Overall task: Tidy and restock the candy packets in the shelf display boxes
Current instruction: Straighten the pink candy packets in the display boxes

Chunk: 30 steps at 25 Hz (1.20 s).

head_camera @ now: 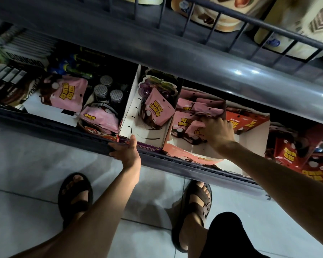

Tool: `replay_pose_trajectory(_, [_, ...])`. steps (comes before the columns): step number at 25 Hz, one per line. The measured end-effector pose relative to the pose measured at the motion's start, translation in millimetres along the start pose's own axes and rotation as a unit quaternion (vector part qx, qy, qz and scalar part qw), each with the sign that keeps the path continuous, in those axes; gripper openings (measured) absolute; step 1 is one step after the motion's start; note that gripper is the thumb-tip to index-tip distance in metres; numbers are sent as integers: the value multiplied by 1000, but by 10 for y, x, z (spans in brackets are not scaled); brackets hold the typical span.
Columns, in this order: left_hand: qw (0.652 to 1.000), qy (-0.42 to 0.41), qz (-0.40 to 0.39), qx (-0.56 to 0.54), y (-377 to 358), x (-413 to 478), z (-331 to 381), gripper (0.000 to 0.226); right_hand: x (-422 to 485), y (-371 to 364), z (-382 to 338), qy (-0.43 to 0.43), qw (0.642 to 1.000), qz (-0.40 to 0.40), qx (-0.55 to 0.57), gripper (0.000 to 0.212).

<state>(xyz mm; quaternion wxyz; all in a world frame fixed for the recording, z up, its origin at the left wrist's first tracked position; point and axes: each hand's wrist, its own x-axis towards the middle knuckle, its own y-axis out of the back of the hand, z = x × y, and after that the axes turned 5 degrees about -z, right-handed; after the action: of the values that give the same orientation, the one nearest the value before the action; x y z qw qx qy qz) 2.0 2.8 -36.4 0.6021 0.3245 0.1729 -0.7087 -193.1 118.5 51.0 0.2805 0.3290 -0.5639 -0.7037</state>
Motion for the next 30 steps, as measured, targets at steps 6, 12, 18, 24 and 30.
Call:
replay_pose_trajectory(6, [1000, 9, -5, -17, -11, -6, 22, 87, -211, 235, -2, -5, 999, 31, -14, 31])
replay_pose_trajectory(12, [1000, 8, 2, 17, 15, -25, 37, 88, -381, 428, -562, 232, 962, 77, 121, 30])
replay_pose_trajectory(18, [1000, 9, 0, 16, 5, -25, 51, 87, 376, 367, -1061, 151, 978, -35, 139, 38])
replay_pose_trajectory(24, [1000, 0, -2, 13, 8, -28, 33, 90, 503, 273, -1293, 130, 975, -52, 171, 30])
replay_pose_trajectory(30, [1000, 0, -16, -20, 14, -71, 28, 129, 520, 287, -1303, 114, 980, 12, 165, 22])
